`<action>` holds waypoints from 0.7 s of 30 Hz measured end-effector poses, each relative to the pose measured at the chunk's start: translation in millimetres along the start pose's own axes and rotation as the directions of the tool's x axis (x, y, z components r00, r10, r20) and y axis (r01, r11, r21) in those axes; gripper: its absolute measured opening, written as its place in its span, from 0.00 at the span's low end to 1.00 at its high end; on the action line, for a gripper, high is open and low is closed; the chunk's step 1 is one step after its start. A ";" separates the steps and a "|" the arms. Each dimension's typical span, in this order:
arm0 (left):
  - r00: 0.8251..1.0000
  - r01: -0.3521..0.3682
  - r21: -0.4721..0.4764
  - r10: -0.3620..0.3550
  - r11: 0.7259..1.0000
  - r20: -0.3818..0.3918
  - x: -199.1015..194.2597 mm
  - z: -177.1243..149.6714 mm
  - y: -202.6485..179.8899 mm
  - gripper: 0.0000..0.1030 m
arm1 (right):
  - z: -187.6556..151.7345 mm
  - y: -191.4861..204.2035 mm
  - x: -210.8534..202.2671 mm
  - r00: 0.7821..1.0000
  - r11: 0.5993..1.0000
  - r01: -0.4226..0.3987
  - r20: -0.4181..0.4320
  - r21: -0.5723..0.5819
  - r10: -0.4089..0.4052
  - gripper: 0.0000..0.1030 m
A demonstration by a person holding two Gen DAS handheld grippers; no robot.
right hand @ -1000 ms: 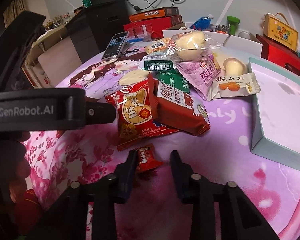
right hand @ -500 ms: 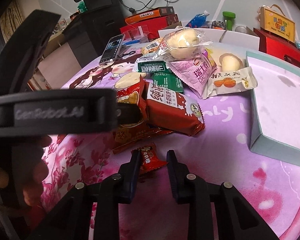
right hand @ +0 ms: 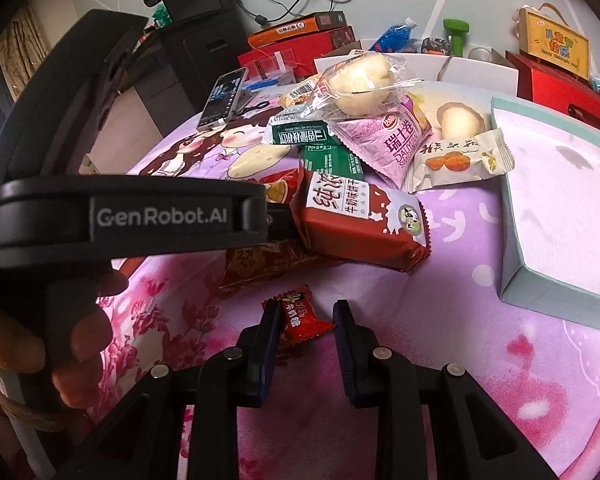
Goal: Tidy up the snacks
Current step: 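Grasp the small red wrapped candy with the right gripper, then carry the red candy over the white tray and open the right gripper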
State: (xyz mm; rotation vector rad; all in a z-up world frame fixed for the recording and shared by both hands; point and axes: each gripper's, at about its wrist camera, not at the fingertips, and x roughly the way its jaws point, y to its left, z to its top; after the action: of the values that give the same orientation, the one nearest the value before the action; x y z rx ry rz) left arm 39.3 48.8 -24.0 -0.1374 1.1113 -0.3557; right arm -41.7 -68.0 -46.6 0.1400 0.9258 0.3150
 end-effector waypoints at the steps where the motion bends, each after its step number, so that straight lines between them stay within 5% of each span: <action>1: 1.000 0.003 -0.001 -0.003 1.000 0.003 -1.0 -0.3 0.2 0.44 | 0.3 0.3 -0.1 1.000 1.000 0.000 0.000 0.000 0.000 0.28; 2: 1.000 0.017 -0.008 -0.017 1.000 0.007 -1.9 0.2 0.6 0.33 | 0.4 0.4 -0.7 1.000 1.000 0.001 0.001 -0.001 -0.001 0.28; 21: 0.991 -0.010 -0.058 0.018 0.998 0.130 -48.5 2.0 11.6 0.32 | 7.1 -11.0 -45.8 0.993 0.999 -0.018 0.116 0.039 0.014 0.28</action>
State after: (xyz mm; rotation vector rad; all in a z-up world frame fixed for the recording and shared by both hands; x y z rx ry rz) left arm 24.4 76.3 14.9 -0.2004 0.9929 -0.2985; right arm -59.4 -93.2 -10.2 0.2004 0.8167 0.3002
